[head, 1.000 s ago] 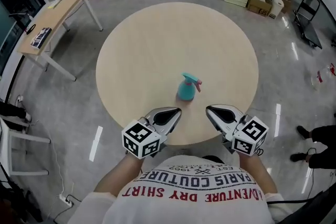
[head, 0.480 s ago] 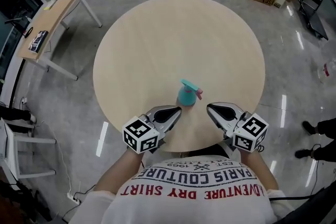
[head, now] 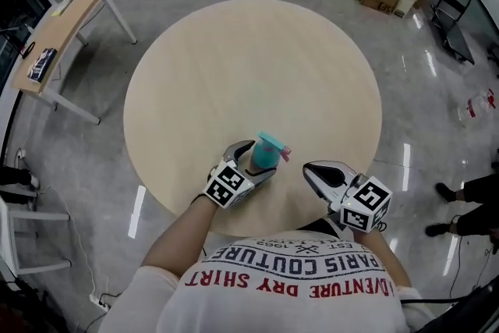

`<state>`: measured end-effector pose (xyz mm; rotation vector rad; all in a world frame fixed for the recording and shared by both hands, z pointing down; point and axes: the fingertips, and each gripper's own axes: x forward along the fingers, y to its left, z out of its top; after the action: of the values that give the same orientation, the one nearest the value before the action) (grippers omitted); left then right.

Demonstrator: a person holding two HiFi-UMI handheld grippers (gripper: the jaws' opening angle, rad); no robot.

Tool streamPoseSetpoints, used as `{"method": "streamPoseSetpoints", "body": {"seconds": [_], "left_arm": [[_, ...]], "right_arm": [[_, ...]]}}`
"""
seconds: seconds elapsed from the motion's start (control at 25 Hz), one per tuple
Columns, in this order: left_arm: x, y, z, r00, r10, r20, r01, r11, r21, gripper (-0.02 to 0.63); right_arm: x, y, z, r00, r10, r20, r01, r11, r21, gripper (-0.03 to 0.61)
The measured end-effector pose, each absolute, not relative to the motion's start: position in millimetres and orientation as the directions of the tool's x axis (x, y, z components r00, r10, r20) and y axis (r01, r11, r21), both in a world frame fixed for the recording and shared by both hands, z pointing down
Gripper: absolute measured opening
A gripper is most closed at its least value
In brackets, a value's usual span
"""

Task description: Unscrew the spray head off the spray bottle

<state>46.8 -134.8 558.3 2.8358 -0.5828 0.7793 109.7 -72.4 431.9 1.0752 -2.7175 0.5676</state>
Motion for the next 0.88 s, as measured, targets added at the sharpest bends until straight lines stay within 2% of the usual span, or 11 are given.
{"method": "streamPoseSetpoints", "body": {"seconds": [0.12, 0.28, 0.4, 0.52, 0.8, 0.88], "left_arm": [[50.4, -139.4, 563.2, 0.786, -0.333, 0.520, -0.407, -0.913, 0.032, 0.384], [48.9, -143.4, 563.0, 0.783, -0.339, 0.522, -0.414, -0.910, 0.030, 0.345], [49.1, -141.5, 563.6, 0.781, -0.341, 0.524, -0.419, -0.907, 0.034, 0.342], [52.6, -137.9, 563.4, 0.776, -0.354, 0.522, -0.436, -0.899, 0.038, 0.342], [52.8, -137.7, 565.0, 0.749, -0.408, 0.523, -0.496, -0.868, 0.033, 0.342], [51.6, -136.5, 566.0, 0.742, -0.418, 0.525, -0.509, -0.860, 0.034, 0.342]], "right_arm": [[104.0, -72.9, 438.8, -0.736, -0.603, 0.309, -0.676, 0.683, -0.277, 0.011], [92.0, -81.7, 449.4, -0.726, -0.611, 0.314, -0.685, 0.682, -0.257, 0.125], [80.0, -101.5, 452.0, -0.703, -0.653, 0.282, -0.709, 0.670, -0.218, 0.211], [66.2, -120.5, 457.2, -0.684, -0.678, 0.270, -0.727, 0.662, -0.182, 0.241], [49.0, -144.0, 467.9, -0.625, -0.737, 0.258, -0.774, 0.627, -0.086, 0.238], [48.5, -144.3, 468.5, -0.618, -0.743, 0.256, -0.779, 0.623, -0.073, 0.202]]}}
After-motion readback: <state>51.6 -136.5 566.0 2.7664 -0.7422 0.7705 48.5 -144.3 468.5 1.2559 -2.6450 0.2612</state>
